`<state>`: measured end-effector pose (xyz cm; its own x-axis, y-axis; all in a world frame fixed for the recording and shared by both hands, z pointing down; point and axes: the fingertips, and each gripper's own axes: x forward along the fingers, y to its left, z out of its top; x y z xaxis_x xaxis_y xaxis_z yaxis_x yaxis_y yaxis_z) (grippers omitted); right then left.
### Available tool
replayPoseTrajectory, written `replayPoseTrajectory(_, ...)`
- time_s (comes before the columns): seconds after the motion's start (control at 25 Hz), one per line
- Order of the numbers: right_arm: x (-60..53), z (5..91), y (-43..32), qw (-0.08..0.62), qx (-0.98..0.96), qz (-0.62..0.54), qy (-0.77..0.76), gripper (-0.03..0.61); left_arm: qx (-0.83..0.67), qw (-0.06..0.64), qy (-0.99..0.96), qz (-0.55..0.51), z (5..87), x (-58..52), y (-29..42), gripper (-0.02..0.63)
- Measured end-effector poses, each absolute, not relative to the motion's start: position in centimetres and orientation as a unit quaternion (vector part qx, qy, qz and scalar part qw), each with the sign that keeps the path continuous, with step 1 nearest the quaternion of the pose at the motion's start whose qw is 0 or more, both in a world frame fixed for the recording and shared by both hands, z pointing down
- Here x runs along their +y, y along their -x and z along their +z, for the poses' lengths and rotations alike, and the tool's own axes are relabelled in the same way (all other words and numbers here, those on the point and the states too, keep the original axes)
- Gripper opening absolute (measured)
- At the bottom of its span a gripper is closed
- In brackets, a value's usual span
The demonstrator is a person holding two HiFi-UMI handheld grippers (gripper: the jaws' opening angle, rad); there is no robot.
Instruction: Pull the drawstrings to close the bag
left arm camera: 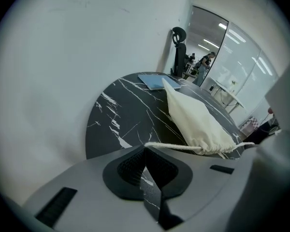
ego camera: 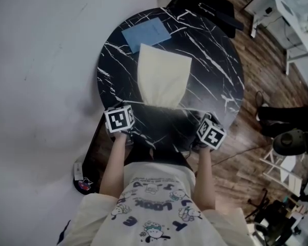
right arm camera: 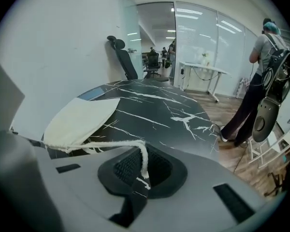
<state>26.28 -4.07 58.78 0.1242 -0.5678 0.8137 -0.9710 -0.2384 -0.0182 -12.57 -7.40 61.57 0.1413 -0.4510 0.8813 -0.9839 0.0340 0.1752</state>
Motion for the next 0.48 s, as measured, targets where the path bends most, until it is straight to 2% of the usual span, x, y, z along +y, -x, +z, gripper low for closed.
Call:
replayPoseTrajectory(0.12, -3.8, 59.5, -25.1, 0.285, -0.580, 0.366, -0.670, 0.015, -0.556, 0.427, -0.641, 0.312, 61.7, -7.3, 12.4, 0.044)
replayPoseTrajectory(0.4, -1.1, 62.3, -22.1, 0.354, -0.612, 0.375, -0.599, 0.021, -0.509, 0.393, -0.675, 0.362, 62.1, -5.6, 12.1, 0.051)
replayPoseTrajectory(0.44, -0.7, 62.5, -21.8, 0.363, -0.617, 0.373, -0.591, 0.037, -0.504, 0.391, -0.677, 0.367, 62.3, -5.2, 12.1, 0.071)
replayPoseTrajectory(0.48, -0.4, 62.7, -21.5, 0.371, -0.622, 0.372, -0.581, 0.139, -0.499, 0.389, -0.680, 0.370, 62.4, -4.7, 12.2, 0.124)
